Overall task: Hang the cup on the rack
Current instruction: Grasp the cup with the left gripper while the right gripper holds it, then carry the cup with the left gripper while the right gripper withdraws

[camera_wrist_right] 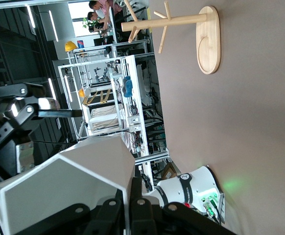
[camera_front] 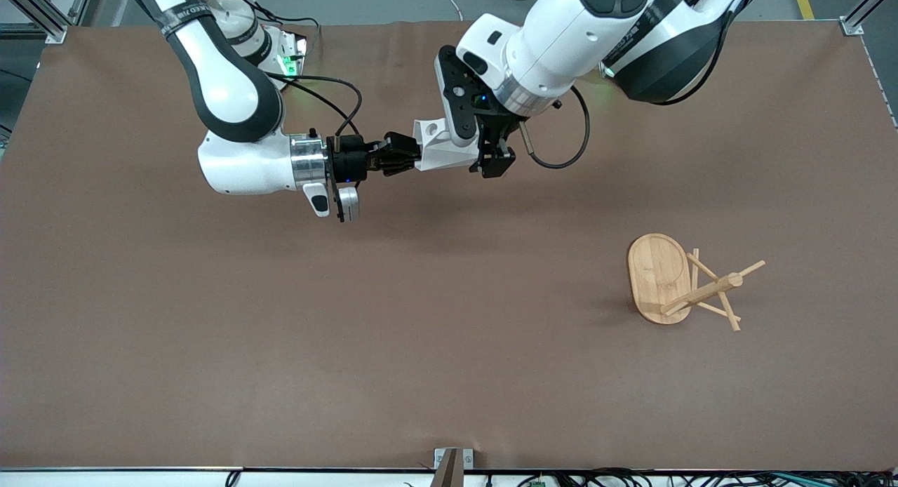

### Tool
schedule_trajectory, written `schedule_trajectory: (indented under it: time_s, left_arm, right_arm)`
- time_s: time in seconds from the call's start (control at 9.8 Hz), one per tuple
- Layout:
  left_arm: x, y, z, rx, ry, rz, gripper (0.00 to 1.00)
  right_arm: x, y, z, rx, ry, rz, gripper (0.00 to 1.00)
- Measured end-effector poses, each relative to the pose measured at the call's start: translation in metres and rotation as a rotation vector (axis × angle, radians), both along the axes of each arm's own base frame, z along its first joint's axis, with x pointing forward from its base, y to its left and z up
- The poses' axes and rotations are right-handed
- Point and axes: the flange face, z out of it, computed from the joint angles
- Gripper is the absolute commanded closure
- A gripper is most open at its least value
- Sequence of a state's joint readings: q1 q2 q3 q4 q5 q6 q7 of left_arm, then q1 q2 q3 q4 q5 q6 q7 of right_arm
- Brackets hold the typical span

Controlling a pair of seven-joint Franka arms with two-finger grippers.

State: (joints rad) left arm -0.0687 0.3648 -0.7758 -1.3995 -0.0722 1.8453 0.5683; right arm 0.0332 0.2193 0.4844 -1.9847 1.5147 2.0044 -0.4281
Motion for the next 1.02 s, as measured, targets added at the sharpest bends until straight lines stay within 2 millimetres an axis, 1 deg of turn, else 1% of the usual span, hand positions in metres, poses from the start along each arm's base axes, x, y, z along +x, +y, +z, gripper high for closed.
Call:
schedule_trajectory:
  time_s: [0.2, 0.31, 0.41, 0.51, 0.61, 0.71, 0.82, 0.92, 1.02]
  left_arm:
    - [-0.005, -0.009, -0.011, 0.019, 0.003, -0.023, 0.00]
    - [-0.006, -0.011, -0.016, 0.024, 0.009, -0.028, 0.08]
    - [-0.005, -0.011, -0.019, 0.026, 0.014, -0.028, 0.42]
    - [-0.004, -0.010, -0.021, 0.031, 0.012, -0.029, 0.69]
    - [-0.004, -0.011, -0.022, 0.036, 0.010, -0.031, 0.88]
    - [-0.004, -0.011, -0.022, 0.038, 0.006, -0.034, 0.96]
    - [-0.004, -0.011, -0.022, 0.038, 0.006, -0.034, 0.99]
    - [-0.004, -0.011, -0.022, 0.038, 0.006, -0.034, 0.99]
    - [-0.004, -0.011, -0.021, 0.038, 0.006, -0.033, 0.99]
  right_arm:
    - [0.000, 0.000, 0.000, -0.002, -0.001, -0.003, 1.00]
    - [0.000, 0.000, -0.001, -0.004, -0.002, -0.007, 1.00]
    - [0.001, 0.000, -0.002, -0.010, -0.004, -0.013, 1.00]
    - [0.000, 0.001, -0.003, -0.015, -0.005, -0.016, 1.00]
    - [0.000, 0.001, -0.004, -0.021, -0.008, -0.024, 1.00]
    - [0.001, 0.000, -0.004, -0.024, -0.008, -0.028, 1.00]
    - [0.001, 0.000, -0.004, -0.024, -0.008, -0.028, 1.00]
    - [0.001, 0.000, -0.004, -0.023, -0.008, -0.028, 0.99]
    - [0.001, 0.000, -0.004, -0.023, -0.009, -0.029, 0.80]
